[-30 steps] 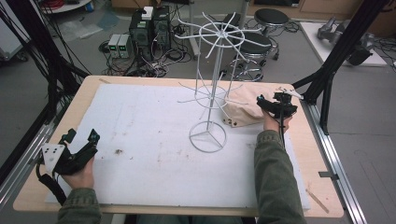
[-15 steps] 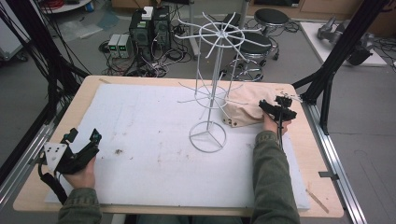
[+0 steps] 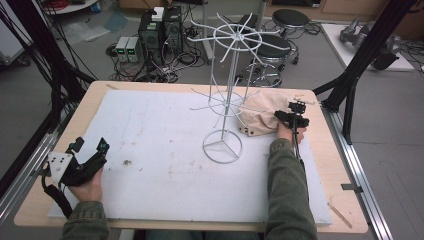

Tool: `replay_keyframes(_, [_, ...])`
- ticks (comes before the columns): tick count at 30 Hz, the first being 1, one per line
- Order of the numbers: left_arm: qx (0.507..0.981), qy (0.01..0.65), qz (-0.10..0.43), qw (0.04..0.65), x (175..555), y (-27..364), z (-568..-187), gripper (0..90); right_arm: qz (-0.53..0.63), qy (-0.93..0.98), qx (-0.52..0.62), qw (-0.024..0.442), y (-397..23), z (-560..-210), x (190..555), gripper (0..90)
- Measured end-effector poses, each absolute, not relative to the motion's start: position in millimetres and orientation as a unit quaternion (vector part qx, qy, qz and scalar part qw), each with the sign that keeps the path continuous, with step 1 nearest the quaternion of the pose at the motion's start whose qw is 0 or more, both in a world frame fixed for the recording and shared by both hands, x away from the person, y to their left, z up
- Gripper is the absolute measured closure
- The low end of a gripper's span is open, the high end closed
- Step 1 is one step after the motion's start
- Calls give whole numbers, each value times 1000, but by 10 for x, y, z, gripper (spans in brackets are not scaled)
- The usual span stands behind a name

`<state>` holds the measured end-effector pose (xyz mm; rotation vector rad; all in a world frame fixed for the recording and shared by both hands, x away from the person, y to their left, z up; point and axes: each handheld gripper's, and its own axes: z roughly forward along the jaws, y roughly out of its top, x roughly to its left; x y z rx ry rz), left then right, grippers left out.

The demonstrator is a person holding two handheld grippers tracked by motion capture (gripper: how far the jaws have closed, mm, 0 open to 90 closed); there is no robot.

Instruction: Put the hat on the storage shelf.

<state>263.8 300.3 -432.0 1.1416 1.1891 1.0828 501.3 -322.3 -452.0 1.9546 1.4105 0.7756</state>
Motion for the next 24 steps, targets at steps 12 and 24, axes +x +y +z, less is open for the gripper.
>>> replay_keyframes(12, [486,502,457,551,2643,2998,-4324,257,267,495,761,323,-3248,-4483,4987,704])
replay_keyframes(24, [484,502,458,552,2630,3002,-4322,257,280,497,758,316,-3257,-4431,4963,759])
